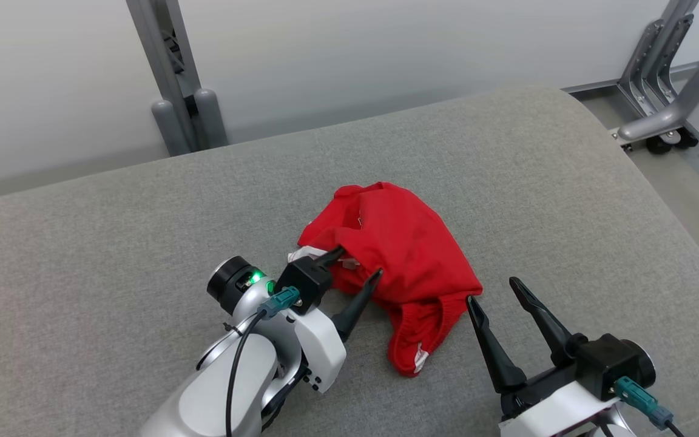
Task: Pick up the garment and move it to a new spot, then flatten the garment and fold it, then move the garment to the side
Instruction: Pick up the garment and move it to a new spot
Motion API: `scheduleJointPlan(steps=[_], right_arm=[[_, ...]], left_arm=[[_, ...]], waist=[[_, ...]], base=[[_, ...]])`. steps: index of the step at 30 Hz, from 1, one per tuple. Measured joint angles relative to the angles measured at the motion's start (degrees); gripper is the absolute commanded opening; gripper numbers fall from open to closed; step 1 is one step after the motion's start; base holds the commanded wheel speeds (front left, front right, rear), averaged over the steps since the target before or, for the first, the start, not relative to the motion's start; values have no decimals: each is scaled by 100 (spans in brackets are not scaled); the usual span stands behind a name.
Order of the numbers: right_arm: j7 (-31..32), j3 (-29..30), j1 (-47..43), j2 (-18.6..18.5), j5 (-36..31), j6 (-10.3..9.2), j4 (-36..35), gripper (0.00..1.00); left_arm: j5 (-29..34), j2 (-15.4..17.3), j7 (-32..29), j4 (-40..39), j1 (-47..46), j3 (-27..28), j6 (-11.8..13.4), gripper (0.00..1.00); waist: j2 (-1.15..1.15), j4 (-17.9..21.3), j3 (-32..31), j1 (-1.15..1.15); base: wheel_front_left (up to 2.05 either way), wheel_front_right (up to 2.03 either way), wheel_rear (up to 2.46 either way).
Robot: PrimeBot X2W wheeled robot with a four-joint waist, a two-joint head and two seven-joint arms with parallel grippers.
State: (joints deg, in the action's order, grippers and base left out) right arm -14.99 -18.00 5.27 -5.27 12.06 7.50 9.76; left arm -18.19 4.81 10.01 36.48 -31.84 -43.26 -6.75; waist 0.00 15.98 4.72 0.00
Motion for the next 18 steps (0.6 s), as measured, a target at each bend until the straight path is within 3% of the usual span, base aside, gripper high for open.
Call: scheduleJointPlan(steps=[8,18], right_arm=[[-1,8,-125,11,-1,0,5,100],[-1,205,-306,14,-70,0,-45,100]], left_arm=[[-407,-111,424,-336,252,431,357,100],[-549,265,497,-1833,1365,1328,945,100]], waist=[[0,-215,-299,0],[0,-724,-625,0]], base=[[0,0,0],[0,0,0]])
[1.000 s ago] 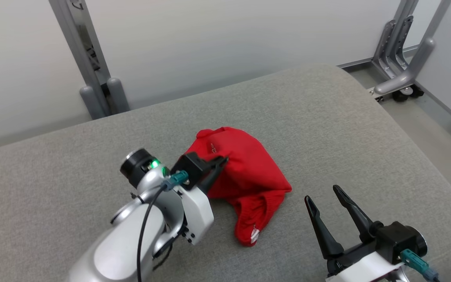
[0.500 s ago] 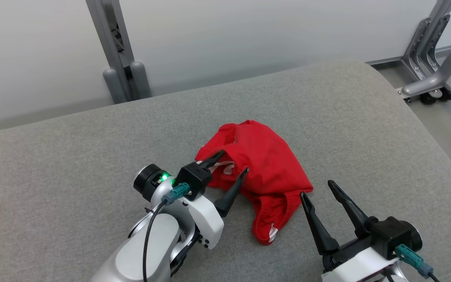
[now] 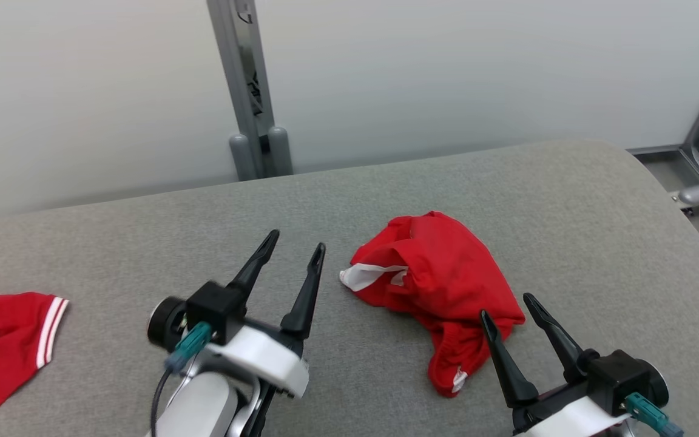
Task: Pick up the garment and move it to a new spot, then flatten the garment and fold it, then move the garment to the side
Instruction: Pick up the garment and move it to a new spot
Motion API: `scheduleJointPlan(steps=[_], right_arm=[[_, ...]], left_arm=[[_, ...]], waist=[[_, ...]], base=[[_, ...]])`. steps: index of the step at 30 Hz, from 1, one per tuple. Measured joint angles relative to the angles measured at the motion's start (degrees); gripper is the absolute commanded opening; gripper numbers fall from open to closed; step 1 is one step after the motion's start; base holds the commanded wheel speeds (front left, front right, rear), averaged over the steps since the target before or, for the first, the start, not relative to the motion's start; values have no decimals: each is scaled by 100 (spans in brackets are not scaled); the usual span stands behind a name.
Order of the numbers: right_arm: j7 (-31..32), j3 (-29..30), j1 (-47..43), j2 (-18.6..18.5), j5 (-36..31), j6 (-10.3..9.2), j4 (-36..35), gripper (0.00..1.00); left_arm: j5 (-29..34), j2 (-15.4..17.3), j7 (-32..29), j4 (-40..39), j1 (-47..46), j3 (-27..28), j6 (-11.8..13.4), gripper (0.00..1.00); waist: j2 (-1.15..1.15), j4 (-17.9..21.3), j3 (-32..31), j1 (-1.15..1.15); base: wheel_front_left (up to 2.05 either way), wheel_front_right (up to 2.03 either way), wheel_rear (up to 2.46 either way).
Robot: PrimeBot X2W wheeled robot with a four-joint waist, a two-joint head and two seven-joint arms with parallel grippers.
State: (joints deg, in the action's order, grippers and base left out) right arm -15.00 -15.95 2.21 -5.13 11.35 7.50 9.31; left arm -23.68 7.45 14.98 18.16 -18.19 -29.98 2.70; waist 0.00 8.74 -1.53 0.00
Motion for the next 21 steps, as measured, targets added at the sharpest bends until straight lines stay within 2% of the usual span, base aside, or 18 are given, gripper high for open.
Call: scheduleJointPlan(steps=[3,8,14,21], right_arm=[[1,65,-62,15,-3,0,13,100],[1,357,-232,60,-81,0,8,100],[0,1000,-476,176,-230,0,-165,100],[0,1217,-948,225,-333,0,-180,100]], left_arm=[[101,74,0,-434,510,342,175,100],[272,-36,-1,-1011,1350,918,379,100],[668,-214,0,-1455,2089,1433,442,100],[942,-365,0,-1623,2622,1876,442,100]], waist=[[0,-139,-102,0],[0,-360,-290,0],[0,-619,-473,0],[0,-793,-656,0]], base=[[0,0,0],[0,0,0],[0,0,0],[0,0,0]])
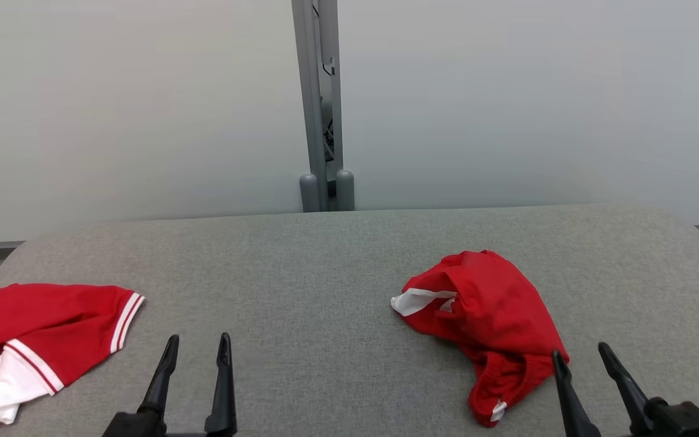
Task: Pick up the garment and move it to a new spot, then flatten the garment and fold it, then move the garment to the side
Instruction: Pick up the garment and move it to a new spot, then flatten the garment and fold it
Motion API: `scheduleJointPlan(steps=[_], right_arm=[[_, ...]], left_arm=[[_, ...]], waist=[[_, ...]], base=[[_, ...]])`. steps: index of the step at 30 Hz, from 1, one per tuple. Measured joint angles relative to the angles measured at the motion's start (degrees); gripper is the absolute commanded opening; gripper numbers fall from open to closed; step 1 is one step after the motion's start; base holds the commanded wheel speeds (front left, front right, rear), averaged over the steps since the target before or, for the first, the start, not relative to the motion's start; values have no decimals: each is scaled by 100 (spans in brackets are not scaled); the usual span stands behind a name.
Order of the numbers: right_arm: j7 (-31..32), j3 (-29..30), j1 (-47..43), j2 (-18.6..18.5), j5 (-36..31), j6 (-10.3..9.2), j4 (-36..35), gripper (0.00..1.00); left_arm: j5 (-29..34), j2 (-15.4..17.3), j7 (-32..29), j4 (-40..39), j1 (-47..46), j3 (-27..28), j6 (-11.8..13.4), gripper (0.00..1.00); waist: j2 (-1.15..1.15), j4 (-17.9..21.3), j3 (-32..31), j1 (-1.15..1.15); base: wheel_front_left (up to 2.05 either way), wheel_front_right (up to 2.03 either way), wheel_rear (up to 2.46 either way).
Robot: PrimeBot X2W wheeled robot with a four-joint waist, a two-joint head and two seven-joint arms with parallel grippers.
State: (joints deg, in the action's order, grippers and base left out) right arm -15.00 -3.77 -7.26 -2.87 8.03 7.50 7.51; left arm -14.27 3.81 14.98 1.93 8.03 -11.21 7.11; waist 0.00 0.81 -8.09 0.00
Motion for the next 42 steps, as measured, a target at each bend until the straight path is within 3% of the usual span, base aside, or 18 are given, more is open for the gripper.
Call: scheduleJointPlan(steps=[15,27,31,36,42], right_arm=[[0,172,-160,10,108,0,46,100],[1,223,-86,12,52,0,7,100],[0,377,12,13,-10,0,-58,100],[1,635,96,13,-103,0,-89,100],[0,754,174,13,-175,0,-105,100]], left_arm=[[358,-92,0,44,435,211,-180,100],[290,-97,0,103,378,12,-109,100],[472,-97,1,171,146,-277,-339,100],[479,-105,-1,683,-298,-877,-910,100],[412,-104,-53,1441,-1046,-1784,-1248,100]], waist=[[0,-54,-99,0],[0,228,-43,0],[0,468,69,0],[0,822,292,0],[0,1252,573,0]], base=[[0,0,0],[0,0,0],[0,0,0],[0,0,0],[0,0,0]])
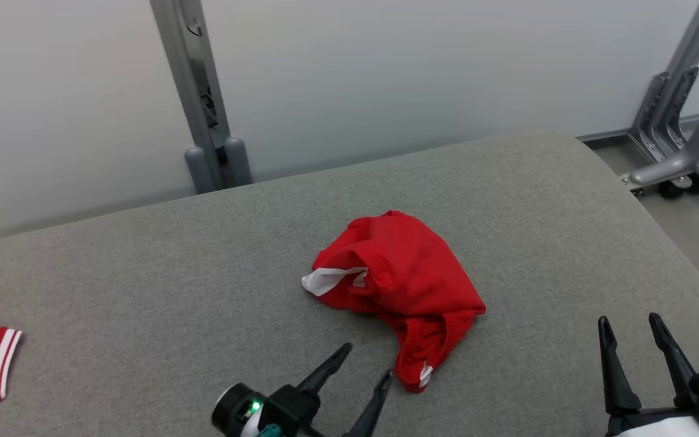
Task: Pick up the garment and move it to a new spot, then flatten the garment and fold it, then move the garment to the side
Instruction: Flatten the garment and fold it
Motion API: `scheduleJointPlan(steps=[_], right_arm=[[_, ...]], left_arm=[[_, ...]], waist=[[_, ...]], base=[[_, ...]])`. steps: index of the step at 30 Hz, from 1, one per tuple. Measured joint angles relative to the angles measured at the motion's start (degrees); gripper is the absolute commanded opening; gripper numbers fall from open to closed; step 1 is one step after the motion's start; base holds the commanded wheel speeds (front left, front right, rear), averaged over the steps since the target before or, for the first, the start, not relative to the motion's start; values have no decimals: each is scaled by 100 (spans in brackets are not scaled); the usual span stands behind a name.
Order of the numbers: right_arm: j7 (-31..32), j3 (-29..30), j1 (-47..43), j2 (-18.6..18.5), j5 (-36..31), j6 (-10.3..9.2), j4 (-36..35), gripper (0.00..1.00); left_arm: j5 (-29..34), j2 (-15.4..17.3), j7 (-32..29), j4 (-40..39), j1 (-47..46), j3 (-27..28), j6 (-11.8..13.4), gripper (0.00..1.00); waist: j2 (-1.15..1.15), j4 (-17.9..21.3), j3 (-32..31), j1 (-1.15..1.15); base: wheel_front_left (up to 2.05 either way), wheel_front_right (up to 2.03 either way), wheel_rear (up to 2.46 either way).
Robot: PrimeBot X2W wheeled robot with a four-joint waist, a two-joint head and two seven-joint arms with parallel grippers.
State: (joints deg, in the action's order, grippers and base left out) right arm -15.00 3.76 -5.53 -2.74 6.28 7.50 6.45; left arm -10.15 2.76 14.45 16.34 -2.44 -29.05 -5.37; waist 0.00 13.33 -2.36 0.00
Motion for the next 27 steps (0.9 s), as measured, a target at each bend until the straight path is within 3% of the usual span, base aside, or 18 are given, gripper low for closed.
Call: scheduleJointPlan(steps=[9,11,15,17,21,24,27], right_arm=[[0,-103,180,0,35,0,0,100],[0,-116,258,-1,45,0,-4,100],[1,-156,369,-1,89,0,-11,100],[0,-183,421,-2,112,0,-12,100],[1,-213,483,-2,140,0,-7,100],[1,-218,500,-1,167,0,-7,100],[0,-229,509,-1,188,0,-5,100]], left_arm=[[-544,-4,-731,471,-1072,-1690,-181,100],[-710,-9,-918,583,-1234,-1819,-188,94],[-842,0,-1209,834,-1590,-1985,8,95],[-864,-4,-1245,938,-1775,-2037,191,84],[-909,0,-1482,1235,-1974,-2214,480,74],[-970,-1,-1681,1372,-2059,-2342,642,49],[-982,-1,-1786,1499,-2143,-2457,802,46]], waist=[[0,479,474,0],[0,533,575,0],[0,620,789,0],[0,662,887,0],[0,739,1029,0],[0,772,1093,0],[0,790,1141,0]], base=[[0,0,0],[0,0,0],[0,0,0],[0,0,0],[0,0,0],[0,0,0],[0,0,0]])
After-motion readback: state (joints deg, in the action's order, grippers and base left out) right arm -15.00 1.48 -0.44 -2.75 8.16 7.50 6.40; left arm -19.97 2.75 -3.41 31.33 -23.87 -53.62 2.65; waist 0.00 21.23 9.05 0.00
